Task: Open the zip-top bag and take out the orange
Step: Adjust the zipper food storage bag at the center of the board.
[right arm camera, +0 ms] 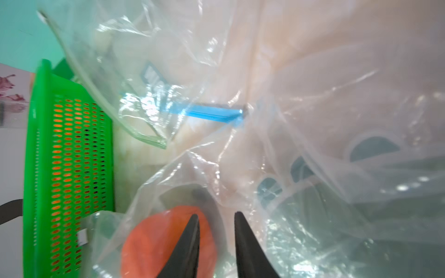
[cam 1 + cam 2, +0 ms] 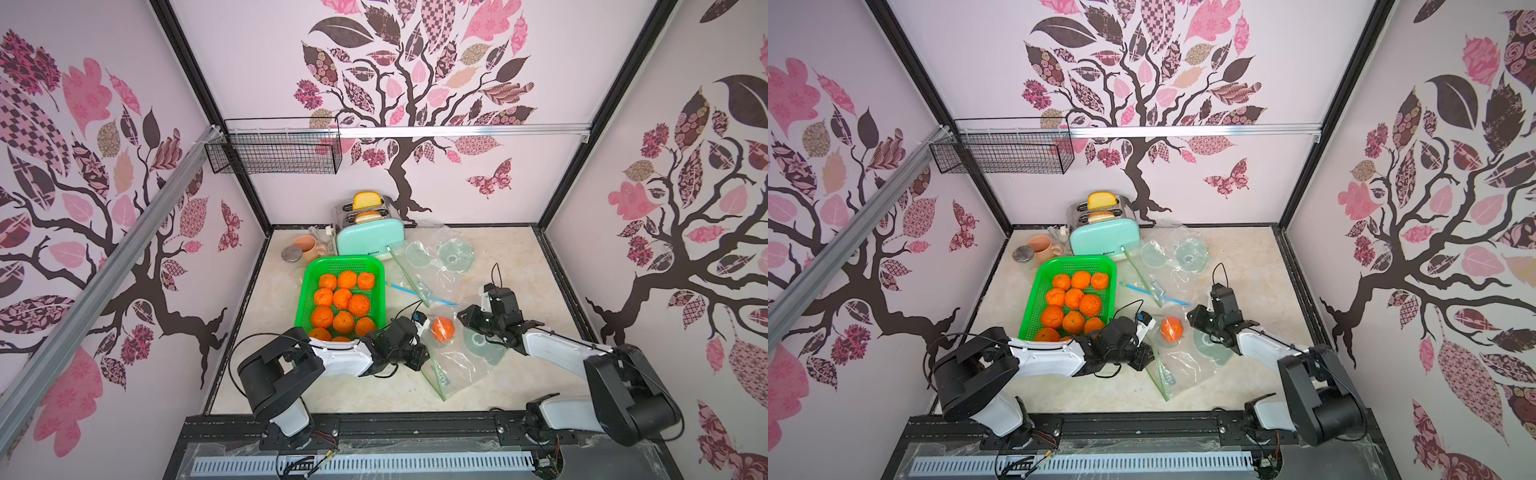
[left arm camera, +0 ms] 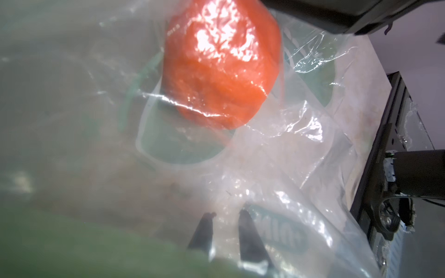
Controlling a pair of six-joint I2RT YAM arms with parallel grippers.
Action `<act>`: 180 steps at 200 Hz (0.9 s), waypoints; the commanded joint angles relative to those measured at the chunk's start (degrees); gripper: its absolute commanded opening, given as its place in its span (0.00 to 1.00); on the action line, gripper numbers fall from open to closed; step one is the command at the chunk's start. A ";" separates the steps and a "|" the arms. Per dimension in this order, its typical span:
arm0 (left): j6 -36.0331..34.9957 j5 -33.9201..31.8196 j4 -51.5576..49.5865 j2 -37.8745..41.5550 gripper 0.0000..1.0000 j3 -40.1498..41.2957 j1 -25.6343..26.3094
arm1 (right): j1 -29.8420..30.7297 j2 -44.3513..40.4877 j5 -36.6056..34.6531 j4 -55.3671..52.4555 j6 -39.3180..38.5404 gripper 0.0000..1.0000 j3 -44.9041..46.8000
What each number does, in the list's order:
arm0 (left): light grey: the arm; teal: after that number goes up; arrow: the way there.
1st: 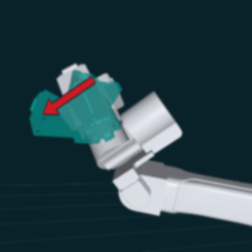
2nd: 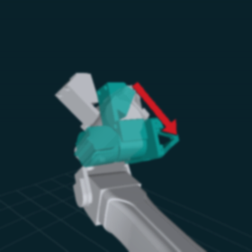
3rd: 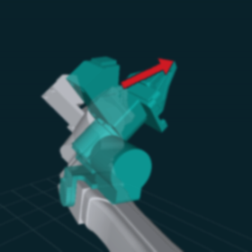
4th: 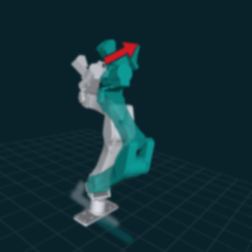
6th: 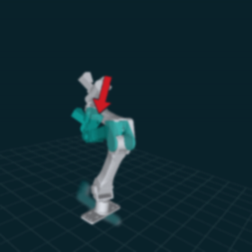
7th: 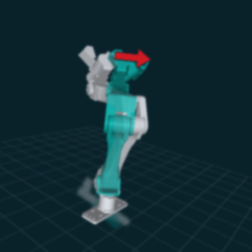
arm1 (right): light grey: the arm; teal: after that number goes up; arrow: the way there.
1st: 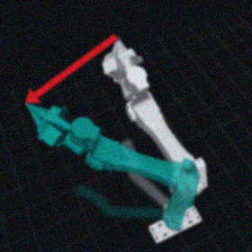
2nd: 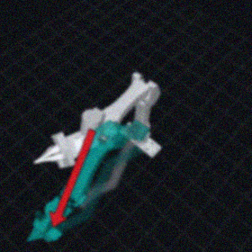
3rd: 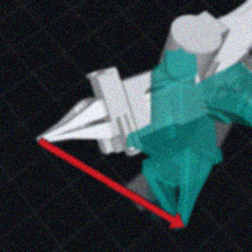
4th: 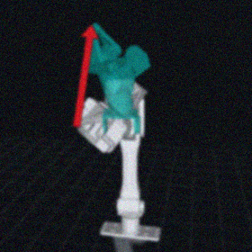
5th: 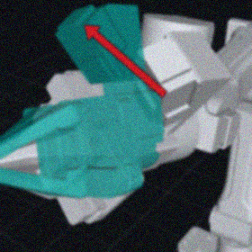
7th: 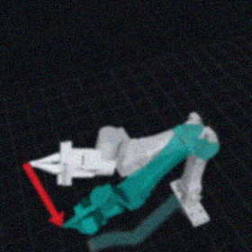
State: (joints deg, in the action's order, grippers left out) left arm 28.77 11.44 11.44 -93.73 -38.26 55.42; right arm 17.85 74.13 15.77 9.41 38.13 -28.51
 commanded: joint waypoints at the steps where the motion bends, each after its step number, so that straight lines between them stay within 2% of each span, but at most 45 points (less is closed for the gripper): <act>1: -0.22 -0.19 1.32 -1.32 0.21 -1.20 0.13 | 0.30 -5.15 -0.57 -0.74 -0.60 0.28 -0.23; 19: -0.06 -0.41 1.47 -1.87 0.21 -1.20 0.13 | 0.30 -6.13 1.07 -0.79 -0.08 0.28 -0.77; 44: 0.31 -1.30 1.47 -2.27 0.23 -0.93 0.13 | 0.74 -2.81 5.74 0.73 1.02 0.27 -1.78; 76: 0.53 -2.03 1.94 -2.26 0.39 -0.51 0.13 | 2.55 3.26 8.86 2.81 2.39 0.25 -2.24; 130: 0.15 -3.34 1.82 -2.42 0.54 -0.85 0.13 | 4.44 12.55 9.10 3.36 1.61 0.21 -1.46; 168: -0.34 -7.02 -0.16 -1.81 0.73 -2.02 0.13 | 4.58 18.54 9.66 3.15 0.06 0.19 -0.67; 180: -0.93 -7.60 -0.57 -1.62 0.76 -2.58 0.13 | 4.63 19.65 10.36 3.82 0.15 0.18 -0.58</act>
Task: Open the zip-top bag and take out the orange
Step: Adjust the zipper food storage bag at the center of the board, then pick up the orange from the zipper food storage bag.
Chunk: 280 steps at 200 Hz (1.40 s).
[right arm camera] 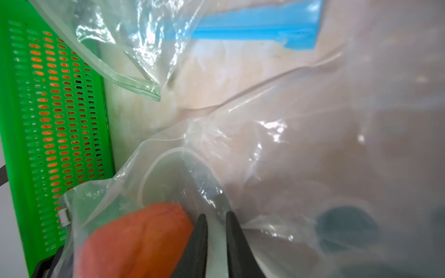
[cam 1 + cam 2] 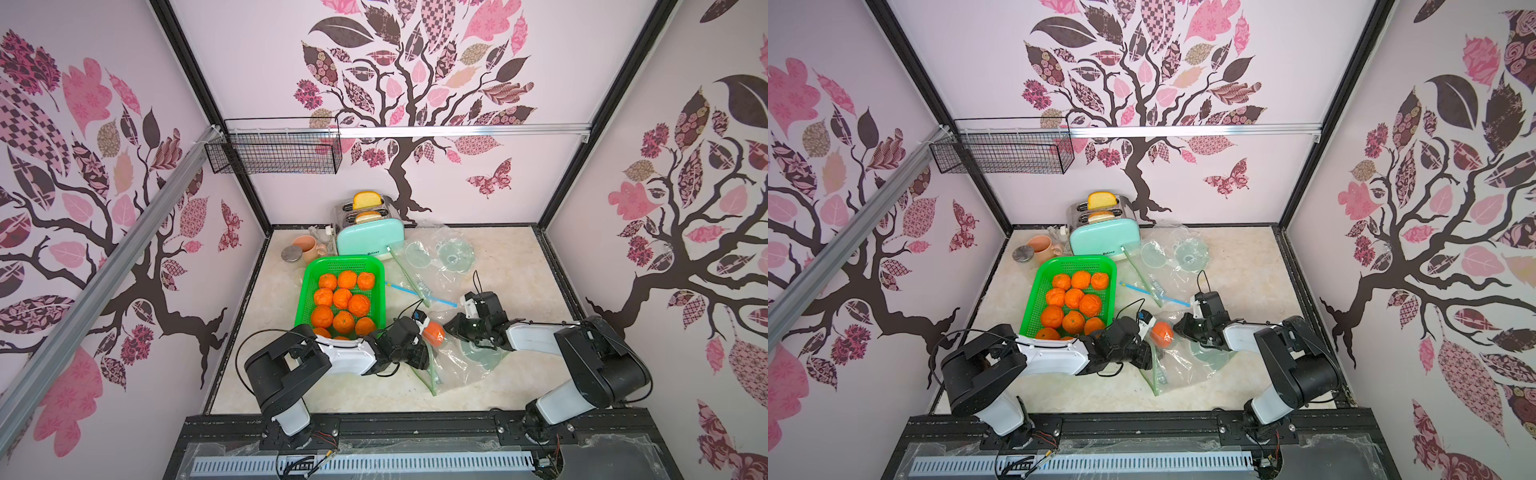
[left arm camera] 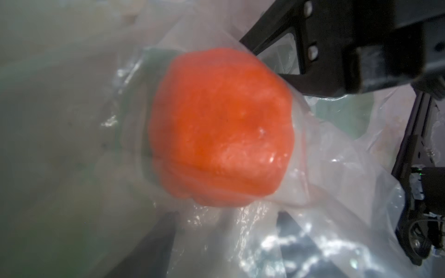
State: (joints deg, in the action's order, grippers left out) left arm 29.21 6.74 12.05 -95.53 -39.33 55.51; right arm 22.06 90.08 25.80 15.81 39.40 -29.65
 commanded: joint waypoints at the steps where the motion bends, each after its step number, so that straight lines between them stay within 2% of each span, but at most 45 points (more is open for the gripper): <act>1: -1.45 -2.93 -1.26 0.21 0.76 -1.61 0.04 | 0.42 3.74 0.40 -2.48 -1.10 0.18 0.60; 39: -2.76 -4.85 -4.92 0.25 0.80 -3.47 0.13 | 0.44 0.73 -0.69 -3.18 -1.63 0.17 0.56; 89: -3.76 -4.55 -4.35 0.72 0.83 -3.23 0.60 | 0.52 -13.99 -7.00 -6.41 -2.61 0.21 0.28; 116: -4.68 -4.41 -3.22 1.55 0.83 -2.43 1.18 | 0.45 -18.44 -6.19 -7.27 -2.62 0.21 -0.78; 158: -4.62 -4.43 -3.18 0.75 0.82 -2.92 1.27 | 1.53 -14.16 0.58 -5.11 -0.12 0.18 -1.05; 237: -4.87 -4.71 -3.22 -0.32 0.83 -4.63 1.27 | 2.80 -0.85 1.92 -0.96 -1.64 0.13 3.66; 280: -5.61 -6.22 -5.37 -2.23 0.84 -8.03 1.27 | 2.77 1.31 0.70 -0.65 -2.98 0.13 4.16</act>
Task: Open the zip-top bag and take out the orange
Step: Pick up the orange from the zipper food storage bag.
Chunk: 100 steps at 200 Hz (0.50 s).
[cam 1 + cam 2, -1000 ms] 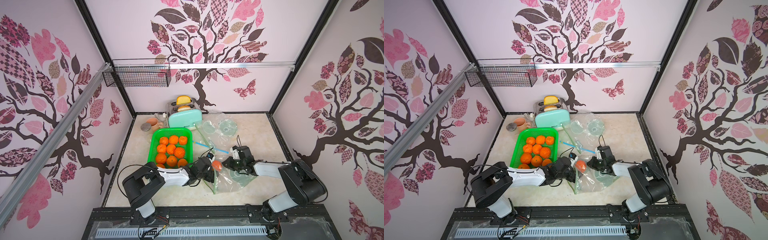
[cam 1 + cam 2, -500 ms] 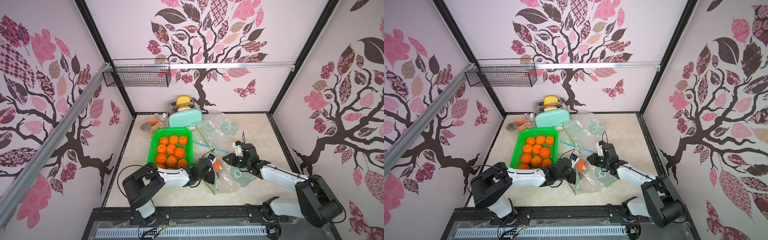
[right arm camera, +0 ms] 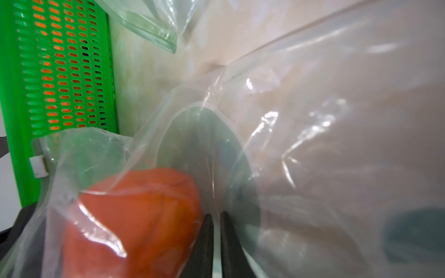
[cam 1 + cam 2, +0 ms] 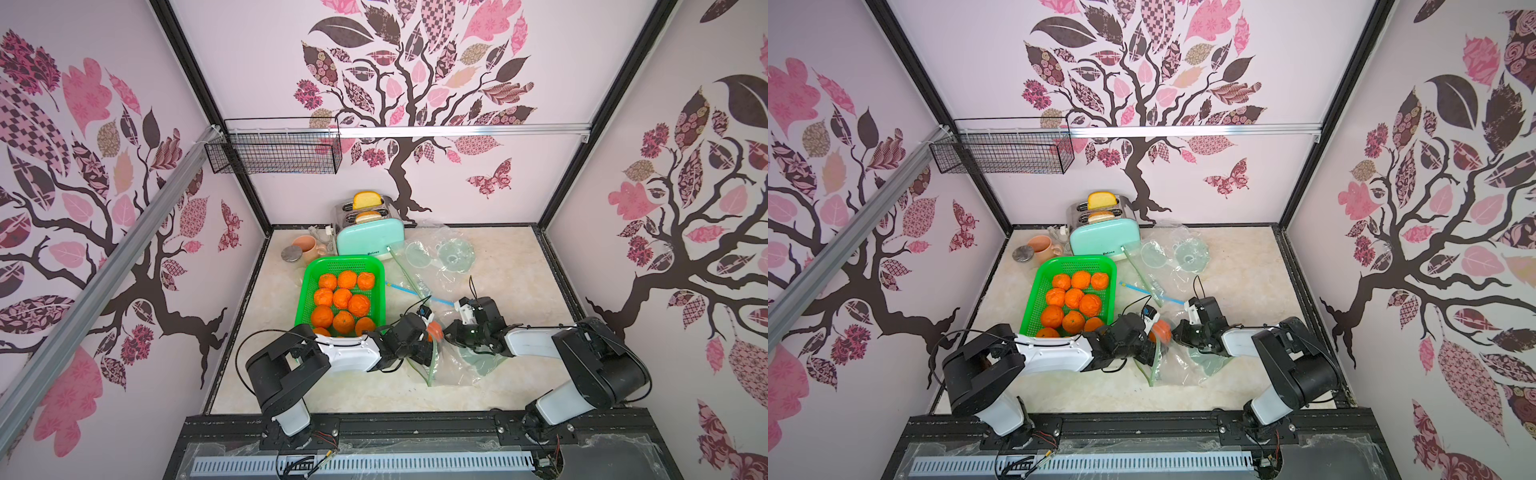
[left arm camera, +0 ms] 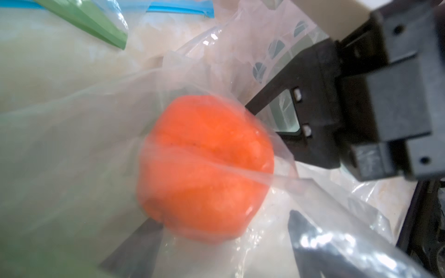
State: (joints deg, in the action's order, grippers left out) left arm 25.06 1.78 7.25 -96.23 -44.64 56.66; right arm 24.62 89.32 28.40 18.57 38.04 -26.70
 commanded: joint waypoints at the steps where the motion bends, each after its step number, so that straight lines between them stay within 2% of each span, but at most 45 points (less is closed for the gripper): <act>1: -1.48 -1.30 -0.61 -1.56 0.84 -2.81 0.11 | 0.23 2.08 -1.92 -3.38 -1.64 0.13 1.25; 83: -4.55 -4.74 -3.82 -7.81 0.85 -8.77 1.34 | 0.17 2.53 -3.00 -2.92 -2.03 0.13 1.64; 100: -5.01 -5.01 -3.75 -8.27 0.81 -9.01 1.74 | 0.19 2.61 -3.00 -2.84 -2.08 0.13 1.59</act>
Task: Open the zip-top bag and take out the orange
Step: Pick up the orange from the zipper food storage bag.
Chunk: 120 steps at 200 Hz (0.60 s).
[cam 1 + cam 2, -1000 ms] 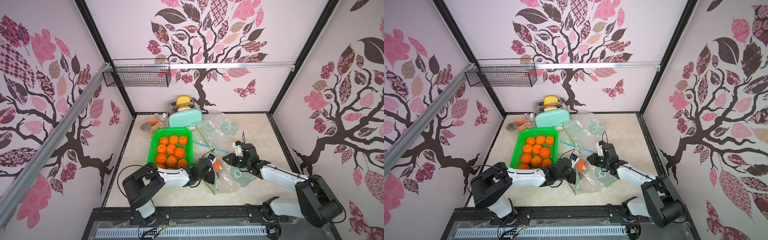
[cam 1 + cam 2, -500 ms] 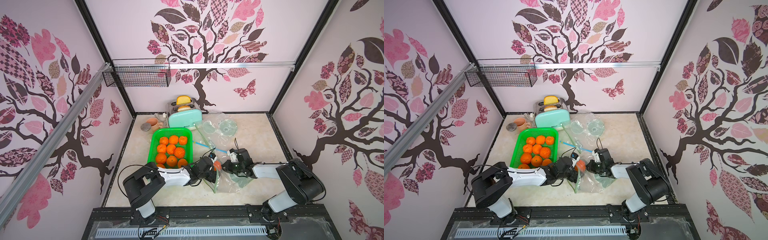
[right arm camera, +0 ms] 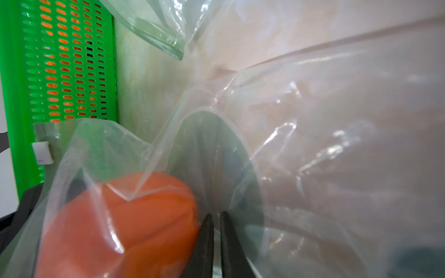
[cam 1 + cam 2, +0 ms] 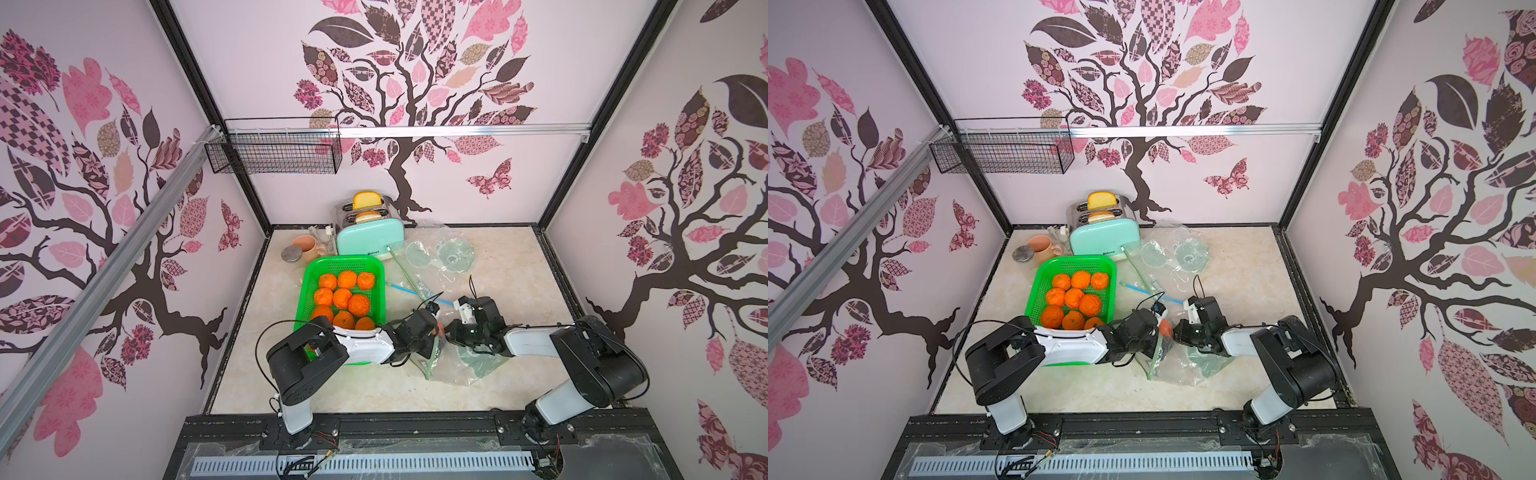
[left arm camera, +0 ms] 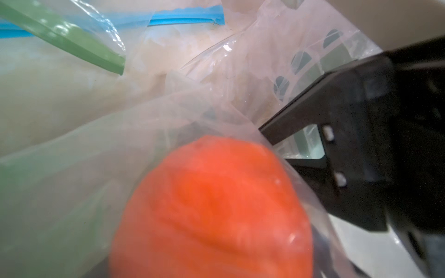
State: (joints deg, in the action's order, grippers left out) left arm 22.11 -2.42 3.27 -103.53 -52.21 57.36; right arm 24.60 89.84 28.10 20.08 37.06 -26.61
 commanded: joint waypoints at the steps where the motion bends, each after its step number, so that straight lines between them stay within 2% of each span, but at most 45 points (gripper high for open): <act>1: -2.11 -0.87 0.24 -0.98 0.80 -1.43 1.06 | 0.24 2.09 -2.65 -4.34 -1.10 0.13 1.58; 52: -2.08 -3.92 0.46 1.69 0.53 0.89 2.09 | 0.25 1.92 -3.22 -4.17 -1.20 0.13 1.80; 120: 1.18 -4.23 -10.17 5.40 0.43 1.30 3.81 | 0.24 -0.03 -4.96 -4.53 -1.35 0.13 2.34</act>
State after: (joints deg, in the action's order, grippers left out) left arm 21.39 -6.24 -1.69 -100.79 -51.51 60.45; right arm 24.64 89.67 27.27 20.86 37.01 -26.24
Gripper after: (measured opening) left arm 0.617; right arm 0.131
